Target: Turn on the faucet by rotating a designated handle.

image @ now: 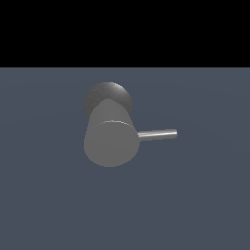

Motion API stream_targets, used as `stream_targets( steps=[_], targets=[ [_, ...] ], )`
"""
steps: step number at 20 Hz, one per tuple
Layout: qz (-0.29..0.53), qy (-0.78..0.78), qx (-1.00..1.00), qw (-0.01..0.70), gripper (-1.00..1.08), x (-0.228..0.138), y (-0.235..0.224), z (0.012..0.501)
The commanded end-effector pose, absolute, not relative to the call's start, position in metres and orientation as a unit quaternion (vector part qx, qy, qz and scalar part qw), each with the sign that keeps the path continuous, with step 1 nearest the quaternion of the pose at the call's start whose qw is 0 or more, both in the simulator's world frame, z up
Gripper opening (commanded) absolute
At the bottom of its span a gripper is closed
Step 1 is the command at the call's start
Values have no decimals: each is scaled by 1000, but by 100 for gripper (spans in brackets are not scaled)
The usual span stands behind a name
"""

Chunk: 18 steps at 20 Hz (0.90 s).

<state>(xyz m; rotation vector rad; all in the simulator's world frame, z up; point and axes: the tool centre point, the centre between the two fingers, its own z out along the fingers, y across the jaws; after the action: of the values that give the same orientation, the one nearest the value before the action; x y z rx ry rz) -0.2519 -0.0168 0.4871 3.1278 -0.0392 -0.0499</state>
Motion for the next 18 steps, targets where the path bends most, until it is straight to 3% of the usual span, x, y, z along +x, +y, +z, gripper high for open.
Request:
stream_targets(
  steps=[1,9,18],
  targets=[
    [-16,-13,1000,7,-100,-252,-17,487],
    [1,-9,1000,-27,-100,-250,-16,492],
    [64,2,988,-144,-100,-243,-14,513]
  ],
)
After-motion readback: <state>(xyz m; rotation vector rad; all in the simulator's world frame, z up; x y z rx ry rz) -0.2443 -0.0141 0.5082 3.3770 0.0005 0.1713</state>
